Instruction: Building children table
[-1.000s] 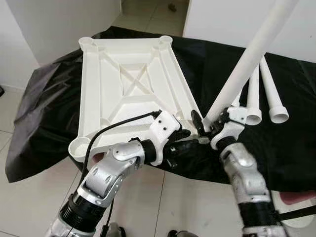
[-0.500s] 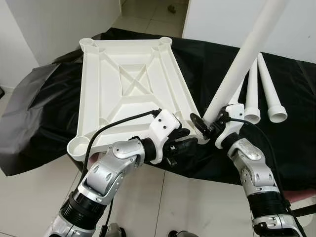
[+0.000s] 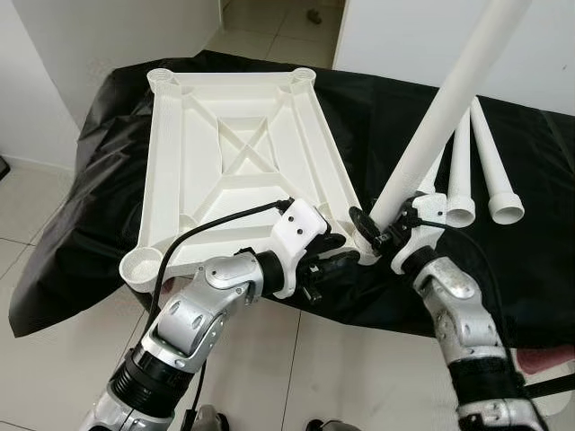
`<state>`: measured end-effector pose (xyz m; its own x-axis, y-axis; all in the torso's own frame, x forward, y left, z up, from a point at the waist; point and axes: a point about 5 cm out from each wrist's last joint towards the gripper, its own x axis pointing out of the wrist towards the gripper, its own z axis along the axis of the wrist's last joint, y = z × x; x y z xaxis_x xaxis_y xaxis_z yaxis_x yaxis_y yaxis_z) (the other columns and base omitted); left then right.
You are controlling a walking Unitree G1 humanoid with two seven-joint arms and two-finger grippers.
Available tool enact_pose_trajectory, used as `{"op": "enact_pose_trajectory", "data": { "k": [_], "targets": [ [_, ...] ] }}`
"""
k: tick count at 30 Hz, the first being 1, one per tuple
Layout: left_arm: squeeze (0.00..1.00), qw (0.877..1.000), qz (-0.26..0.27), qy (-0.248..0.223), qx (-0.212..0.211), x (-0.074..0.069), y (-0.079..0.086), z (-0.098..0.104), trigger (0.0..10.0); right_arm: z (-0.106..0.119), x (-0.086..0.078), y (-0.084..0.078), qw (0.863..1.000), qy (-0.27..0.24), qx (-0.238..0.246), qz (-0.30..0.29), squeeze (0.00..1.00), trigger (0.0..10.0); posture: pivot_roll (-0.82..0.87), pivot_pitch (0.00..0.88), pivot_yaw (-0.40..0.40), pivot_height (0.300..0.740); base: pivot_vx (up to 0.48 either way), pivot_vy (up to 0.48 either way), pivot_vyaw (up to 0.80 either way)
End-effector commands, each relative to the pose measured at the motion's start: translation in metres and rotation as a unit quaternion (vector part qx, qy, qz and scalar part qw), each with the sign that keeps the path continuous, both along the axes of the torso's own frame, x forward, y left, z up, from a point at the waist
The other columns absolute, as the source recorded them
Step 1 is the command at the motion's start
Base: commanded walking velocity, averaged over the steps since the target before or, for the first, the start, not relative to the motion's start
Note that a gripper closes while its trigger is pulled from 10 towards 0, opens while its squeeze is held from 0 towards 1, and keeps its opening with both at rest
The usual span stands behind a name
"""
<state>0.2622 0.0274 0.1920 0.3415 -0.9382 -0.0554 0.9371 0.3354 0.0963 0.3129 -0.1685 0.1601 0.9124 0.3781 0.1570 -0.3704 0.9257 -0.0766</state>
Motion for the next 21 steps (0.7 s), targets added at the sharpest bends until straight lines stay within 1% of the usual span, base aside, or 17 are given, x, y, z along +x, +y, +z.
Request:
{"op": "enact_pose_trajectory", "data": {
  "k": [1, 6, 8, 10, 11, 12, 15, 16, 18, 19, 20, 21],
  "targets": [
    [0.00, 1.000, -0.014, 0.004, 0.002, -0.003, -0.001, -0.002, 10.0, -0.014, -0.005, 0.000, 0.999, 0.030, 0.005, -0.035, 0.00, 10.0, 0.04, 0.120, -0.027, 0.740, 0.000, 0.000, 0.00],
    [0.00, 1.000, -0.011, 0.005, 0.002, -0.004, -0.001, -0.002, 10.0, -0.015, -0.009, 0.005, 0.996, 0.032, 0.029, -0.082, 0.00, 10.0, 0.05, 0.122, -0.036, 0.740, 0.000, 0.000, 0.00],
    [0.00, 1.000, -0.010, 0.006, 0.002, -0.006, -0.001, -0.003, 10.0, -0.011, -0.011, 0.007, 0.989, 0.025, 0.052, -0.137, 0.00, 10.0, 0.04, 0.123, -0.042, 0.740, 0.000, 0.000, 0.00],
    [0.00, 1.000, -0.010, 0.006, 0.002, -0.006, -0.001, -0.003, 10.0, -0.011, -0.011, 0.007, 0.989, 0.025, 0.052, -0.137, 0.00, 10.0, 0.04, 0.123, -0.042, 0.740, 0.000, 0.000, 0.00],
    [0.00, 1.000, -0.010, 0.007, 0.002, -0.006, -0.001, -0.004, 10.0, -0.010, -0.012, 0.007, 0.986, 0.023, 0.049, -0.161, 0.00, 10.0, 0.04, 0.124, -0.043, 0.740, 0.000, 0.000, 0.00],
    [0.00, 1.000, -0.011, 0.008, 0.002, -0.007, -0.001, -0.004, 10.0, -0.010, -0.013, 0.007, 0.982, 0.022, 0.059, -0.179, 0.00, 10.0, 0.04, 0.124, -0.043, 0.740, 0.000, 0.000, 0.00],
    [0.00, 1.000, -0.012, 0.008, 0.001, -0.007, -0.001, -0.004, 10.0, -0.009, -0.014, 0.008, 0.980, 0.022, 0.065, -0.188, 0.00, 10.0, 0.04, 0.124, -0.043, 0.740, 0.000, 0.000, 0.00],
    [0.00, 1.000, -0.012, 0.009, 0.002, -0.007, -0.001, -0.004, 10.0, -0.010, -0.017, 0.010, 0.975, 0.023, 0.073, -0.207, 0.00, 10.0, 0.04, 0.125, -0.044, 0.740, 0.000, 0.000, 0.00],
    [0.00, 1.000, -0.012, 0.009, 0.002, -0.007, -0.001, -0.004, 10.0, -0.010, -0.017, 0.010, 0.975, 0.023, 0.073, -0.207, 0.00, 10.0, 0.04, 0.125, -0.044, 0.740, 0.000, 0.000, 0.00],
    [0.00, 1.000, -0.012, 0.009, 0.003, -0.008, -0.001, -0.004, 10.0, -0.011, -0.023, 0.012, 0.968, 0.025, 0.076, -0.239, 0.00, 10.0, 0.04, 0.128, -0.042, 0.740, 0.000, 0.000, 0.00],
    [0.00, 1.000, -0.012, 0.009, 0.003, -0.008, -0.001, -0.004, 10.0, -0.011, -0.023, 0.012, 0.968, 0.025, 0.076, -0.239, 0.00, 10.0, 0.04, 0.128, -0.042, 0.740, 0.000, 0.000, 0.00],
    [0.00, 1.000, -0.013, 0.010, 0.002, -0.008, 0.000, -0.004, 10.0, -0.013, -0.027, 0.016, 0.962, 0.034, 0.082, -0.257, 0.00, 10.0, 0.04, 0.130, -0.041, 0.740, 0.000, 0.000, 0.00]
  ]
}}
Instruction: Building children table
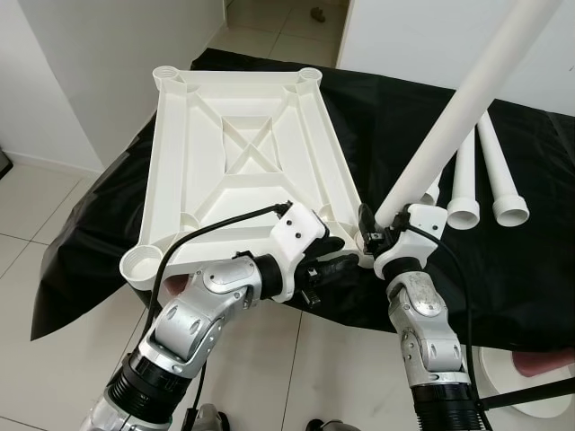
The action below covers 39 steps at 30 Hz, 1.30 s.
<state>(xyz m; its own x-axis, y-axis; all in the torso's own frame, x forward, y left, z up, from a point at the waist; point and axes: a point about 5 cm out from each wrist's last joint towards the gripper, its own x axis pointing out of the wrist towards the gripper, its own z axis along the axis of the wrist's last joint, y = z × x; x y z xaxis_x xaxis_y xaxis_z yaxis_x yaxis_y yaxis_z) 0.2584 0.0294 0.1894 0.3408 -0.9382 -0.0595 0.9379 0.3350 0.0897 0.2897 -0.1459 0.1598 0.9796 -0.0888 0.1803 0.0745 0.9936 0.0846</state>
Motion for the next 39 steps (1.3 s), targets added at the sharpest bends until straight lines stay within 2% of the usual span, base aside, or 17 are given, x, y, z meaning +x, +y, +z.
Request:
{"op": "enact_pose_trajectory", "data": {
  "k": [1, 6, 7, 10, 13, 18, 19, 21, 23, 25, 27, 28, 33, 34, 35, 36, 39],
  "targets": [
    [0.00, 1.000, -0.013, 0.007, 0.003, -0.005, -0.002, -0.002, 10.0, -0.014, -0.007, -0.004, 0.998, 0.039, 0.009, -0.041, 0.00, 10.0, 0.04, 0.132, -0.039, 0.740, 0.000, 0.000, 0.00],
    [0.00, 1.000, -0.016, 0.009, 0.004, -0.006, -0.002, -0.002, 10.0, -0.014, -0.008, -0.007, 0.998, 0.038, 0.008, -0.046, 0.00, 10.0, 0.03, 0.133, -0.033, 0.740, 0.000, 0.000, 0.00],
    [0.00, 1.000, -0.017, 0.009, 0.004, -0.006, -0.002, -0.002, 10.0, -0.012, -0.008, -0.011, 0.998, 0.034, 0.013, -0.050, 1.00, 10.0, 0.03, 0.134, -0.031, 0.740, 0.000, 0.000, 0.00],
    [0.00, 1.000, -0.018, 0.009, 0.003, -0.006, -0.002, -0.002, 10.0, -0.010, -0.007, -0.014, 0.998, 0.030, 0.015, -0.053, 1.00, 10.0, 0.03, 0.135, -0.029, 0.740, 0.000, 0.000, 0.00],
    [0.00, 1.000, -0.020, 0.010, 0.005, -0.006, -0.001, -0.002, 10.0, 0.004, -0.003, -0.017, 1.000, -0.004, 0.009, -0.016, 1.00, 10.0, 0.04, 0.138, -0.013, 0.740, 0.000, 0.000, 0.00],
    [0.00, 1.000, -0.018, 0.009, 0.007, -0.005, -0.001, -0.001, 10.0, 0.009, 0.003, -0.020, 1.000, -0.004, -0.005, 0.031, 1.00, 10.0, 0.05, 0.138, -0.015, 0.740, 0.000, 0.000, 0.00],
    [0.00, 1.000, -0.017, 0.009, 0.007, -0.005, 0.000, -0.001, 10.0, 0.009, 0.005, -0.020, 0.998, 0.002, -0.008, 0.062, 0.00, 10.0, 0.05, 0.139, -0.017, 0.740, 0.000, 0.000, 0.00],
    [0.00, 1.000, -0.016, 0.009, 0.006, -0.004, 0.000, -0.001, 10.0, 0.009, 0.007, -0.020, 0.997, 0.007, -0.010, 0.081, 0.00, 10.0, 0.05, 0.139, -0.017, 0.740, 0.000, 0.000, 0.00],
    [0.00, 1.000, -0.015, 0.010, 0.007, -0.004, 0.000, -0.001, 10.0, 0.010, 0.009, -0.018, 0.991, 0.009, -0.030, 0.133, 0.00, 10.0, 0.05, 0.137, -0.016, 0.740, 0.000, 0.000, 0.00],
    [0.00, 1.000, -0.015, 0.009, 0.007, -0.003, 0.000, -0.001, 10.0, 0.011, 0.009, -0.015, 0.978, 0.004, -0.068, 0.195, 0.00, 10.0, 0.05, 0.135, -0.015, 0.740, 0.000, 0.000, 0.00],
    [0.00, 1.000, -0.015, 0.008, 0.006, -0.003, 0.000, -0.001, 10.0, 0.008, 0.011, -0.017, 0.973, 0.015, -0.072, 0.218, 0.00, 10.0, 0.04, 0.133, -0.014, 0.740, 0.000, 0.000, 0.00],
    [0.00, 1.000, -0.014, 0.008, 0.006, -0.002, 0.000, 0.000, 10.0, 0.005, 0.014, -0.020, 0.968, 0.024, -0.092, 0.231, 0.00, 10.0, 0.04, 0.132, -0.014, 0.740, 0.000, 0.000, 0.00],
    [0.00, 1.000, -0.014, 0.006, 0.005, -0.001, -0.001, 0.001, 10.0, -0.001, 0.022, -0.023, 0.955, 0.043, -0.104, 0.275, 0.00, 10.0, 0.04, 0.123, -0.012, 0.740, 0.000, 0.000, 0.00],
    [0.00, 1.000, -0.014, 0.004, 0.005, 0.000, -0.001, 0.001, 10.0, -0.003, 0.024, -0.024, 0.954, 0.048, -0.106, 0.278, 0.00, 4.8, 0.05, 0.121, -0.013, 0.740, 0.000, 0.000, 0.00],
    [0.00, 1.000, -0.014, 0.004, 0.005, 0.000, -0.001, 0.001, 10.0, -0.003, 0.024, -0.024, 0.954, 0.048, -0.106, 0.278, 0.00, 4.8, 0.05, 0.121, -0.013, 0.740, 0.000, 0.000, 0.00],
    [0.00, 1.000, -0.014, 0.004, 0.005, 0.000, -0.001, 0.001, 10.0, -0.006, 0.026, -0.025, 0.952, 0.056, -0.104, 0.282, 0.00, 0.0, 0.05, 0.117, -0.013, 0.740, 0.000, 0.000, 0.00],
    [0.00, 1.000, -0.013, 0.001, 0.005, 0.001, -0.001, 0.002, 10.0, -0.010, 0.027, -0.027, 0.950, 0.063, -0.108, 0.287, 0.00, 0.0, 0.05, 0.108, -0.015, 0.740, 0.000, 0.000, 0.00]
  ]
}}
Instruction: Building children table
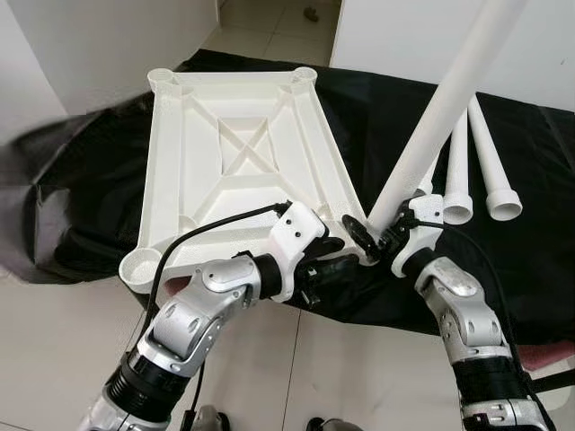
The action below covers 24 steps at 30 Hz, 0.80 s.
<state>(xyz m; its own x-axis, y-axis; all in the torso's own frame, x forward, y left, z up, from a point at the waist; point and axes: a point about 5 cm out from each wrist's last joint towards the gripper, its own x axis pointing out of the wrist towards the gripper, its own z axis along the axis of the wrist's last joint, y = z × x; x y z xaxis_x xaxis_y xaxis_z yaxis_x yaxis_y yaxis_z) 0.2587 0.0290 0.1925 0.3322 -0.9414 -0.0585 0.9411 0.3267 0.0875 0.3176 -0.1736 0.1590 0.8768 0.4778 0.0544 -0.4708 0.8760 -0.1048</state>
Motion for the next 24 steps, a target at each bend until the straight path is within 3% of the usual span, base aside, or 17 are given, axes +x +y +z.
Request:
{"op": "enact_pose_trajectory", "data": {
  "k": [1, 10, 11, 18, 19, 20, 22, 24],
  "targets": [
    [0.00, 1.000, -0.007, 0.000, 0.005, 0.001, 0.000, 0.000, 10.0, -0.010, -0.001, 0.000, 1.000, 0.021, -0.007, 0.013, 0.00, 0.0, 0.06, 0.105, -0.016, 0.740, 0.000, 0.000, 0.00],
    [0.00, 1.000, -0.009, -0.002, 0.005, 0.001, -0.001, 0.000, 10.0, -0.015, -0.003, -0.005, 1.000, 0.023, -0.001, 0.010, 0.00, 0.0, 0.05, 0.092, -0.020, 0.740, 0.000, 0.000, 0.00],
    [0.00, 1.000, -0.010, -0.003, 0.005, 0.001, -0.001, 0.000, 10.0, -0.016, -0.003, -0.006, 1.000, 0.025, 0.005, -0.008, 0.00, 10.0, 0.05, 0.092, -0.020, 0.740, 0.000, 0.000, 0.00],
    [0.00, 1.000, -0.012, -0.005, 0.006, 0.001, -0.002, -0.001, 10.0, -0.022, -0.002, -0.008, 0.994, 0.035, 0.023, -0.101, 0.00, 10.0, 0.04, 0.091, -0.030, 0.740, 0.000, 0.000, 0.00],
    [0.00, 1.000, -0.013, -0.005, 0.006, 0.001, -0.003, -0.001, 10.0, -0.023, -0.002, -0.009, 0.989, 0.040, 0.037, -0.139, 0.00, 10.0, 0.04, 0.093, -0.034, 0.740, 0.000, 0.000, 0.00],
    [0.00, 1.000, -0.013, -0.005, 0.006, 0.001, -0.003, -0.001, 10.0, -0.023, -0.002, -0.009, 0.989, 0.040, 0.037, -0.139, 0.00, 10.0, 0.04, 0.093, -0.034, 0.740, 0.000, 0.000, 0.00],
    [0.00, 1.000, -0.013, -0.005, 0.004, -0.001, -0.004, -0.002, 10.0, -0.023, -0.005, -0.011, 0.972, 0.037, 0.063, -0.222, 0.00, 10.0, 0.03, 0.094, -0.042, 0.740, 0.000, 0.000, 0.00],
    [0.00, 1.000, -0.013, -0.004, 0.004, -0.001, -0.004, -0.002, 10.0, -0.023, -0.007, -0.010, 0.965, 0.038, 0.078, -0.246, 0.00, 10.0, 0.03, 0.094, -0.042, 0.740, 0.000, 0.000, 0.00]
  ]
}}
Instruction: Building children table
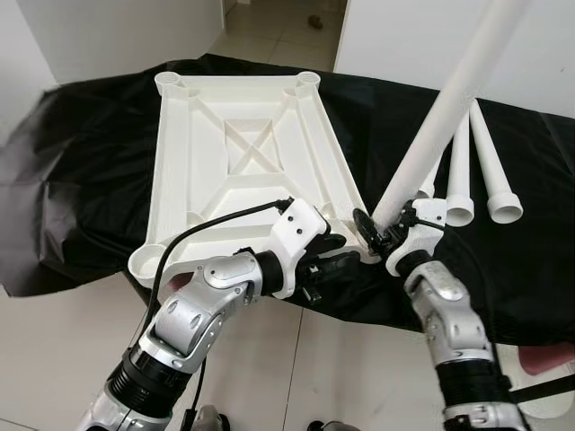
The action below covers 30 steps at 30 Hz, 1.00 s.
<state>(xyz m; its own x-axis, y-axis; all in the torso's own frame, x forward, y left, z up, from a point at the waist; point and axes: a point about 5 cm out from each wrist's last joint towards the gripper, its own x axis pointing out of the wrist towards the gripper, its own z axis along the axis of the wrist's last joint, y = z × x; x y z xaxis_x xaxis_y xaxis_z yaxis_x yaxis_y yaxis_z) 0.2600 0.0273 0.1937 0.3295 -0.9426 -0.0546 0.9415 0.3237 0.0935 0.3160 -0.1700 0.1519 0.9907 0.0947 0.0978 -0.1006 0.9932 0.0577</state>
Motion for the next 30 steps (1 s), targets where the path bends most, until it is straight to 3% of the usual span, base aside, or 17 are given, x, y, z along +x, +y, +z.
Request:
{"op": "enact_pose_trajectory", "data": {
  "k": [1, 7, 9, 12, 13, 14, 15, 20, 23, 25, 26, 27, 30],
  "targets": [
    [0.00, 1.000, -0.012, 0.000, 0.004, -0.003, -0.003, -0.004, 10.0, -0.015, -0.008, -0.013, 0.996, 0.034, 0.004, -0.079, 0.00, 10.0, 0.03, 0.093, -0.044, 0.740, 0.000, 0.000, 0.00],
    [0.00, 1.000, -0.013, 0.001, 0.003, -0.004, -0.004, -0.005, 10.0, -0.014, -0.016, -0.012, 0.987, 0.027, 0.018, -0.160, 0.00, 10.0, 0.02, 0.094, -0.050, 0.740, 0.000, 0.000, 0.00],
    [0.00, 1.000, -0.014, 0.002, 0.002, -0.004, -0.004, -0.005, 10.0, -0.015, -0.021, -0.004, 0.981, 0.027, 0.027, -0.189, 0.00, 10.0, 0.02, 0.094, -0.049, 0.740, 0.000, 0.000, 0.00],
    [0.00, 1.000, -0.014, 0.002, 0.002, -0.004, -0.004, -0.005, 10.0, -0.015, -0.021, -0.004, 0.981, 0.027, 0.027, -0.189, 0.00, 10.0, 0.02, 0.094, -0.049, 0.740, 0.000, 0.000, 0.00],
    [0.00, 1.000, -0.015, 0.003, 0.003, -0.004, -0.004, -0.005, 10.0, -0.016, -0.022, 0.007, 0.984, 0.027, 0.033, -0.172, 0.00, 10.0, 0.02, 0.097, -0.041, 0.740, 0.000, 0.000, 0.00],
    [0.00, 1.000, -0.015, 0.003, 0.003, -0.004, -0.004, -0.005, 10.0, -0.016, -0.022, 0.007, 0.984, 0.027, 0.033, -0.172, 0.00, 10.0, 0.02, 0.097, -0.041, 0.740, 0.000, 0.000, 0.00],
    [0.00, 1.000, -0.016, 0.004, 0.004, -0.004, -0.003, -0.005, 10.0, -0.015, -0.021, 0.009, 0.987, 0.021, 0.039, -0.153, 1.00, 10.0, 0.02, 0.100, -0.037, 0.740, 0.000, 0.000, 0.00],
    [0.00, 1.000, -0.018, 0.005, 0.007, -0.003, -0.002, -0.005, 10.0, -0.010, -0.019, 0.008, 0.991, 0.006, 0.046, -0.125, 1.00, 10.0, 0.02, 0.109, -0.037, 0.740, 0.000, 0.000, 0.00],
    [0.00, 1.000, -0.018, 0.005, 0.007, -0.003, -0.002, -0.004, 10.0, -0.003, -0.015, 0.011, 0.997, -0.007, 0.045, -0.069, 1.00, 10.0, 0.02, 0.116, -0.032, 0.740, 0.000, 0.000, 0.00],
    [0.00, 1.000, -0.017, 0.006, 0.007, -0.003, -0.002, -0.004, 10.0, 0.002, -0.012, 0.015, 1.000, -0.014, 0.026, 0.002, 1.00, 10.0, 0.02, 0.117, -0.033, 0.740, 0.000, 0.000, 0.00],
    [0.00, 1.000, -0.017, 0.006, 0.007, -0.003, -0.002, -0.004, 10.0, 0.002, -0.012, 0.015, 1.000, -0.014, 0.026, 0.002, 1.00, 10.0, 0.02, 0.117, -0.033, 0.740, 0.000, 0.000, 0.00],
    [0.00, 1.000, -0.017, 0.005, 0.006, -0.002, -0.002, -0.004, 10.0, 0.003, -0.011, 0.015, 1.000, -0.015, 0.012, 0.024, 0.00, 10.0, 0.02, 0.118, -0.035, 0.740, 0.000, 0.000, 0.00],
    [0.00, 1.000, -0.016, 0.004, 0.005, -0.002, -0.002, -0.003, 10.0, 0.003, -0.009, 0.013, 0.998, -0.012, -0.011, 0.057, 0.00, 10.0, 0.02, 0.118, -0.038, 0.740, 0.000, 0.000, 0.00]
  ]
}}
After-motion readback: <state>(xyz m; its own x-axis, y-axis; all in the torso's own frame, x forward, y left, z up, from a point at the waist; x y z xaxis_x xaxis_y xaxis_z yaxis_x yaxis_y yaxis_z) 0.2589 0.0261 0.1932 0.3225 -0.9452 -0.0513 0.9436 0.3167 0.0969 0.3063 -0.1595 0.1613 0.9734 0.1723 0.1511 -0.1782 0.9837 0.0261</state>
